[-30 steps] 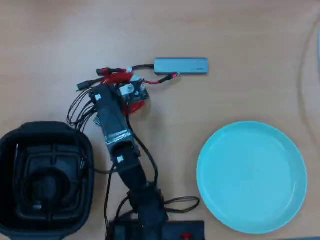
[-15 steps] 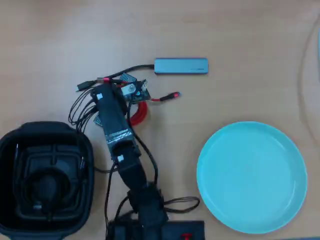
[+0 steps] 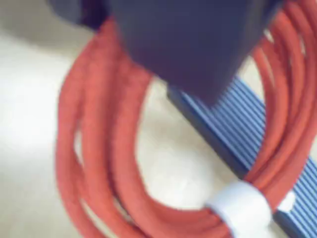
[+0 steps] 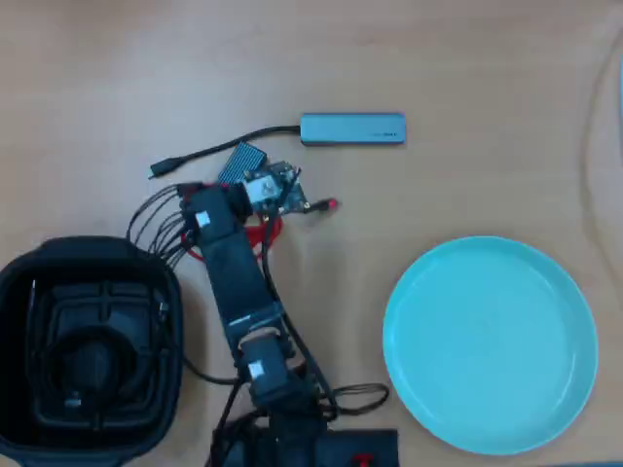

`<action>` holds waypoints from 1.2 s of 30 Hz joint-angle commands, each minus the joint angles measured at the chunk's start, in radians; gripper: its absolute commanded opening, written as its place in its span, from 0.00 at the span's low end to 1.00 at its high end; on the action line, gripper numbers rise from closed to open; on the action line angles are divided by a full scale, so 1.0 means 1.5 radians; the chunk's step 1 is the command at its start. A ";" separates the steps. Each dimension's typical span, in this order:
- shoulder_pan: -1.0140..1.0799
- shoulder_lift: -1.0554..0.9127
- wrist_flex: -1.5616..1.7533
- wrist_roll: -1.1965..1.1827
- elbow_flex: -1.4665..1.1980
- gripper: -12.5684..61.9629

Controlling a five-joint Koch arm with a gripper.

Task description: Put a black charging cable in a black bowl and put a red charging cable in a green bowl

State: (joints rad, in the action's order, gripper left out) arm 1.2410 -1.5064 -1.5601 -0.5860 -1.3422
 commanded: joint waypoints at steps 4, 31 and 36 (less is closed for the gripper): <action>0.043 -0.131 -0.008 0.000 0.007 0.09; 0.413 -0.300 0.181 0.152 0.006 0.09; 0.476 -0.355 0.181 0.201 -0.013 0.09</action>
State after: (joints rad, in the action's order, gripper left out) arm 1.9251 -1.9696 -1.3837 -0.3175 -1.3883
